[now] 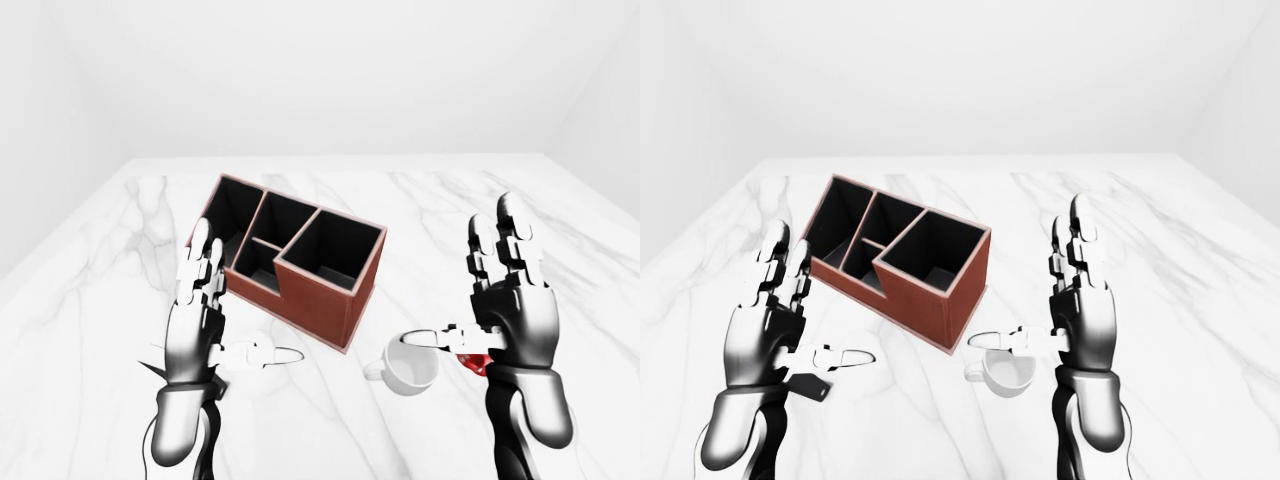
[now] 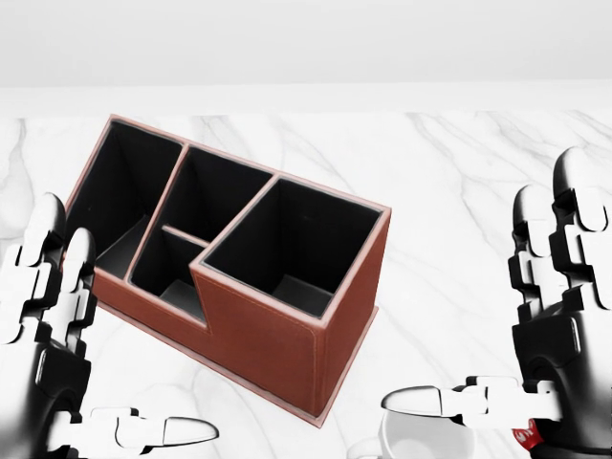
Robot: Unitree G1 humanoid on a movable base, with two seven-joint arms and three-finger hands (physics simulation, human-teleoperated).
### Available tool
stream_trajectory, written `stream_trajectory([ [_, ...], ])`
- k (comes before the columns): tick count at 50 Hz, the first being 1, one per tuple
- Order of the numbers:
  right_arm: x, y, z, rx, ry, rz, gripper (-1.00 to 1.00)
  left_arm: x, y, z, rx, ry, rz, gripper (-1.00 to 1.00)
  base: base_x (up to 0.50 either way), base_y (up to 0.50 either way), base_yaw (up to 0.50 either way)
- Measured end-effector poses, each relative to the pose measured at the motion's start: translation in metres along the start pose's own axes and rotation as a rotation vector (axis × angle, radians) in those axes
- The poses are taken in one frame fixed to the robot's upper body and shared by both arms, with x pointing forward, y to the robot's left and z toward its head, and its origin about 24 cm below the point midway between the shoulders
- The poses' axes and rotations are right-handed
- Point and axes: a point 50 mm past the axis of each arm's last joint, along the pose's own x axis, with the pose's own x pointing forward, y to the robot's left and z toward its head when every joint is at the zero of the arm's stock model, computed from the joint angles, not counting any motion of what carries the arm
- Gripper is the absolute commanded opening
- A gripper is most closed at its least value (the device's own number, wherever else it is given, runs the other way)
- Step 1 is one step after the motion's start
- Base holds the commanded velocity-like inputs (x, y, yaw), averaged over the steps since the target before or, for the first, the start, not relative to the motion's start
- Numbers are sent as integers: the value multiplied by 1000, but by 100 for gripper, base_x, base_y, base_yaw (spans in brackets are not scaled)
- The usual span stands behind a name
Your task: Pick up the red mug and place it to the right of the caddy.
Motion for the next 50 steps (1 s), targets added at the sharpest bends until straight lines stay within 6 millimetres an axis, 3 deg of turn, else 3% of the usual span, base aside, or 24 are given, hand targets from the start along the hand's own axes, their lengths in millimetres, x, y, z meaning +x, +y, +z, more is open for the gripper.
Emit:
stream_trajectory([
  [12,0,0,-1,-3,4,-1,100,0,0,0,2,3,1,100,8,0,0],
  [27,-1,0,1,9,-3,-6,100,-1,2,0,5,3,5,100,-18,-49,0],
  [35,0,-1,1,5,-3,-16,100,-1,1,1,1,-1,4,100,0,-3,0],
  [50,-2,-2,2,9,-7,-6,100,-1,2,3,1,-12,8,100,29,0,0],
])
